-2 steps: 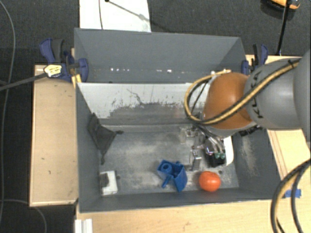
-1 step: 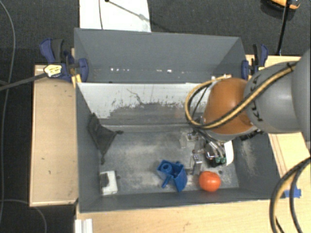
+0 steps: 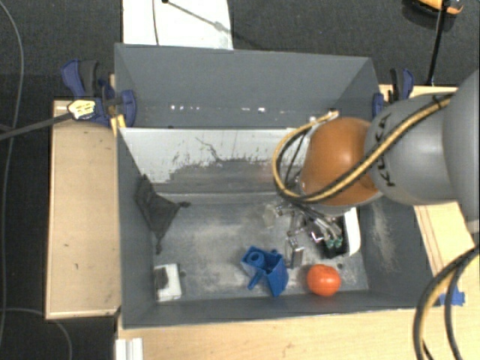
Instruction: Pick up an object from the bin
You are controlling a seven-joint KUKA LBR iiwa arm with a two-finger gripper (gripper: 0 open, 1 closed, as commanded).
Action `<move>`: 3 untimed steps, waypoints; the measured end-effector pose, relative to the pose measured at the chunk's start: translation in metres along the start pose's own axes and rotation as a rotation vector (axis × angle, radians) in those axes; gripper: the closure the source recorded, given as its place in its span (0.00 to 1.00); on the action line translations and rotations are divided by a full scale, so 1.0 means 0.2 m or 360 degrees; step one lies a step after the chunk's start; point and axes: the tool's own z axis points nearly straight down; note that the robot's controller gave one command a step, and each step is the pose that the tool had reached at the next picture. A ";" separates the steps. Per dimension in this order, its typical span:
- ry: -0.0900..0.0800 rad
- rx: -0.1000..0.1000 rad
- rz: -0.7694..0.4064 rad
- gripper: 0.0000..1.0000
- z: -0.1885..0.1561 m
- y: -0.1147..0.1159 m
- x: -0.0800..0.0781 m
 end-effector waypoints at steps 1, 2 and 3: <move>0.0012 -0.0004 -0.0136 0.00 -0.27 -0.04 0.11; -0.0011 0.0005 -0.0378 0.00 -0.39 0.10 0.05; 0.0004 -0.0005 -0.0464 0.00 -0.38 0.25 0.08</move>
Offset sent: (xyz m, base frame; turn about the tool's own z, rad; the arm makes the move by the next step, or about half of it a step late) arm -0.0142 0.0470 0.0767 -0.3210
